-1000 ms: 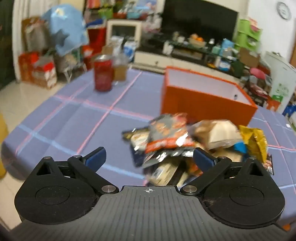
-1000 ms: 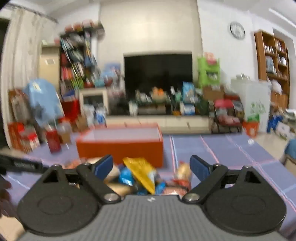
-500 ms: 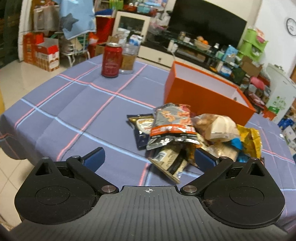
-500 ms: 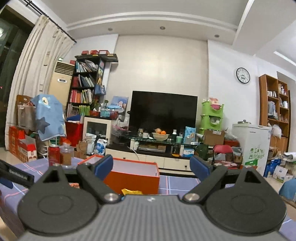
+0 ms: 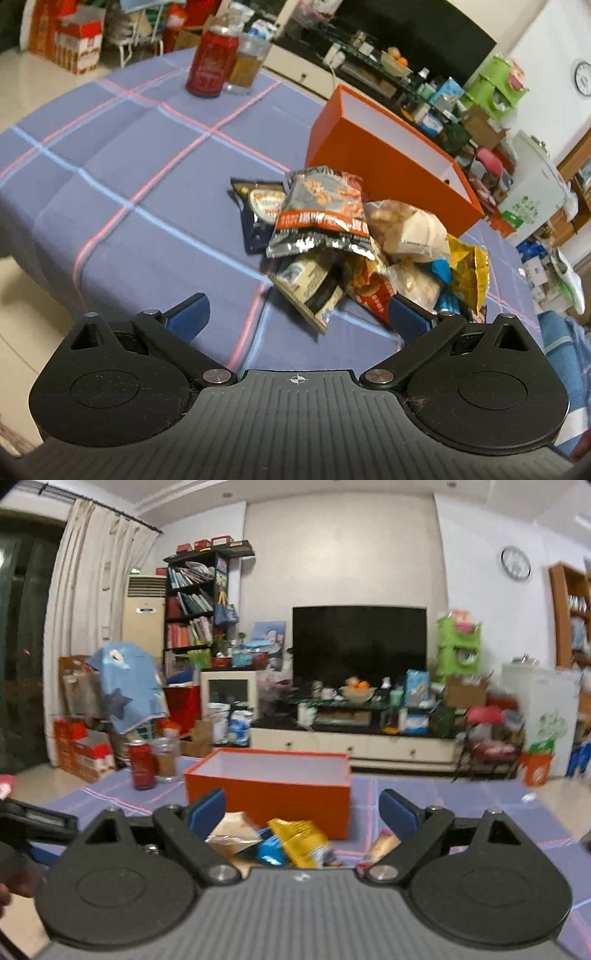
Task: Organize snacks
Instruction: 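Move both tools toward the snack pile beside the orange box, then grasp the grey-orange chip packet with the left tool while the right tool grasps the yellow packet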
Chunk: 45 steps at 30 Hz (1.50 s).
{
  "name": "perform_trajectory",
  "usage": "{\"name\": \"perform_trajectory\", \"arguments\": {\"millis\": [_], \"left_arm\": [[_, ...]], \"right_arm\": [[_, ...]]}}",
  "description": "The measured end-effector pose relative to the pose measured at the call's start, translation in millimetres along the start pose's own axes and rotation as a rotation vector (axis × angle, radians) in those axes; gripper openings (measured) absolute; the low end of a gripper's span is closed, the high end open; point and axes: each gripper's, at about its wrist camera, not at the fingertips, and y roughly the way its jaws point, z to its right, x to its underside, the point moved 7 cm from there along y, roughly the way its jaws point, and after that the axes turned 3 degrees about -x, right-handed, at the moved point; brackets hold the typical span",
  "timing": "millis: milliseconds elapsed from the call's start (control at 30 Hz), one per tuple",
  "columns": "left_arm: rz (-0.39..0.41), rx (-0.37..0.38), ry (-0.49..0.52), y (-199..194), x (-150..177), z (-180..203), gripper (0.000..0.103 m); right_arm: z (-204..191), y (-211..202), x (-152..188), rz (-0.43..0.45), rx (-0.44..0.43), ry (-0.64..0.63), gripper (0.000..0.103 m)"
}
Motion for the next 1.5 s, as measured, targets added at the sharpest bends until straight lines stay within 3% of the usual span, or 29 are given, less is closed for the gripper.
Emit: {"name": "perform_trajectory", "arguments": {"millis": [200,300,467,600,767,933,1067,1167,1367,1500], "left_arm": [[0.054,0.028,0.111,-3.8,-32.3,18.7,0.096],[0.072,0.042,0.117,-0.7,-52.5,26.1,0.096],[0.086,-0.041,0.115,27.2,-80.7,27.5,0.096],[0.053,-0.114,0.129,61.3,-84.8,25.0,0.096],[0.057,-0.159,0.135,80.6,-85.1,13.0,0.096],[-0.013,-0.087,0.042,91.8,-82.6,11.9,0.096],[0.026,-0.069,0.104,89.4,-83.7,28.6,0.096],[0.055,-0.074,0.139,85.3,-83.6,35.5,0.096],[0.041,-0.122,0.139,92.8,-81.3,29.9,0.096],[0.046,-0.142,0.144,94.6,-82.9,24.2,0.096]], "right_arm": [[-0.9,16.7,-0.8,-0.04,0.035,-0.085,0.092],[0.4,32.8,0.4,-0.058,0.035,-0.126,0.092],[-3.6,79.1,-9.3,-0.097,0.03,-0.165,0.092],[10.0,121.4,-13.6,-0.153,-0.007,0.013,0.092],[38.2,155.6,4.0,-0.241,-0.049,0.303,0.092],[57.4,166.8,19.0,-0.312,-0.007,0.401,0.092],[75.4,176.1,24.4,-0.387,-0.002,0.592,0.092],[79.1,181.4,24.9,-0.427,0.03,0.612,0.092],[70.8,192.5,48.2,-0.607,0.022,0.672,0.092],[64.1,197.2,50.3,-0.629,0.014,0.655,0.092]]}}
